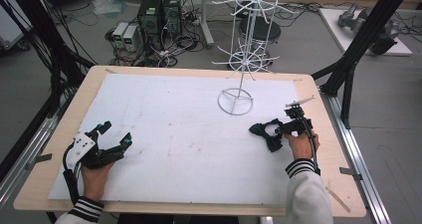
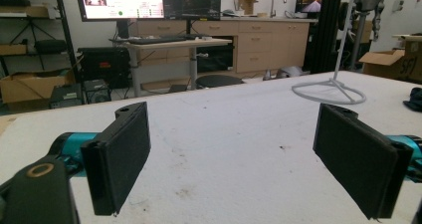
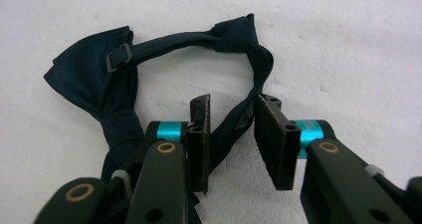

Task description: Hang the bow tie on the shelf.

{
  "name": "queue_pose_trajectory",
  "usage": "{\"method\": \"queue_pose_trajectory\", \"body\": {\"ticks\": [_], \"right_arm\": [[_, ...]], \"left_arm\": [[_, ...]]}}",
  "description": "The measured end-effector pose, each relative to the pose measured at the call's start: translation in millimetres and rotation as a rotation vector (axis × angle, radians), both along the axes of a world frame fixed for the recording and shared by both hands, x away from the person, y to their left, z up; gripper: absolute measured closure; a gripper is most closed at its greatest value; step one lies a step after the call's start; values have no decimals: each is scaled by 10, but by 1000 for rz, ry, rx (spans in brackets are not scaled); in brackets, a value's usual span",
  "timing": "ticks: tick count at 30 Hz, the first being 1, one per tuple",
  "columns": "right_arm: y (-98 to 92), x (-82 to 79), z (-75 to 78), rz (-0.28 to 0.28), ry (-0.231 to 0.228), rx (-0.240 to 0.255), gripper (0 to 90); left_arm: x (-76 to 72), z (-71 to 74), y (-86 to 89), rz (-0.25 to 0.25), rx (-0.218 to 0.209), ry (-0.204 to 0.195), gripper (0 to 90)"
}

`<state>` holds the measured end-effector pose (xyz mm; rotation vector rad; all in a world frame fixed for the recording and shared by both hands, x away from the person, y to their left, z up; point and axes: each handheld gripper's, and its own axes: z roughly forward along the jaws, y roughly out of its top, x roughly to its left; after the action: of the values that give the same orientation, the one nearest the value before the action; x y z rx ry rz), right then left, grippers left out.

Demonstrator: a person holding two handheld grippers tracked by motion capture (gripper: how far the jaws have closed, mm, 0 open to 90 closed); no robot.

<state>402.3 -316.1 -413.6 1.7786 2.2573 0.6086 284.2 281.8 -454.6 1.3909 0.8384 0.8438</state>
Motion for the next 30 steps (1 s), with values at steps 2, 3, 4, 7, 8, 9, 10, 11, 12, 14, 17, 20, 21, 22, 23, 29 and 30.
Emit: {"method": "queue_pose_trajectory", "body": {"ticks": [2, 3, 4, 7, 8, 9, 10, 11, 12, 14, 17, 20, 21, 22, 23, 29, 30], "right_arm": [[12, 5, 4, 1, -5, 3, 730], [13, 8, 7, 8, -7, 3, 751], [12, 10, 5, 11, -8, 2, 761], [7, 16, -8, 15, 0, -1, 778], [5, 18, -11, 13, 1, -1, 779], [5, 18, -9, 6, 6, 1, 796], [5, 18, -9, 7, 8, 1, 810], [6, 19, -12, 12, 11, -2, 825], [8, 20, -13, 14, 13, -1, 847], [15, 21, -13, 20, 15, -1, 875], [23, 22, -13, 29, 14, -10, 879], [31, 19, -11, 31, 16, -15, 882], [36, 18, -10, 33, 13, -20, 882], [42, 16, -6, 34, 13, -20, 883], [42, 15, -5, 38, 12, -22, 883], [72, -2, 20, 36, -18, -25, 883], [75, -5, 26, 37, -24, -23, 883]], "left_arm": [[1, 0, -1, 1, -2, 0, 153], [1, 0, -1, 1, -1, 0, 153], [1, 0, -1, 1, -2, 0, 153], [1, 0, -1, 1, -2, 0, 153], [0, 0, 0, 0, 0, 0, 153], [0, 0, -1, 1, 0, -1, 153], [0, 0, 0, 0, 0, 0, 153], [0, 0, 0, 0, 0, 0, 153], [0, 0, 0, 0, 0, 0, 153], [-1, 0, 1, 0, 0, 0, 153], [-1, 0, 0, 1, 1, -1, 153], [-1, 0, 0, 1, 1, -1, 153], [-1, 0, 0, 1, 1, -1, 153], [-1, 0, 1, 1, 1, -1, 153], [-1, 0, 0, 1, 1, -1, 153], [-2, 0, -1, 1, 2, -1, 153], [-2, 0, -1, 1, 3, 0, 153]]}}
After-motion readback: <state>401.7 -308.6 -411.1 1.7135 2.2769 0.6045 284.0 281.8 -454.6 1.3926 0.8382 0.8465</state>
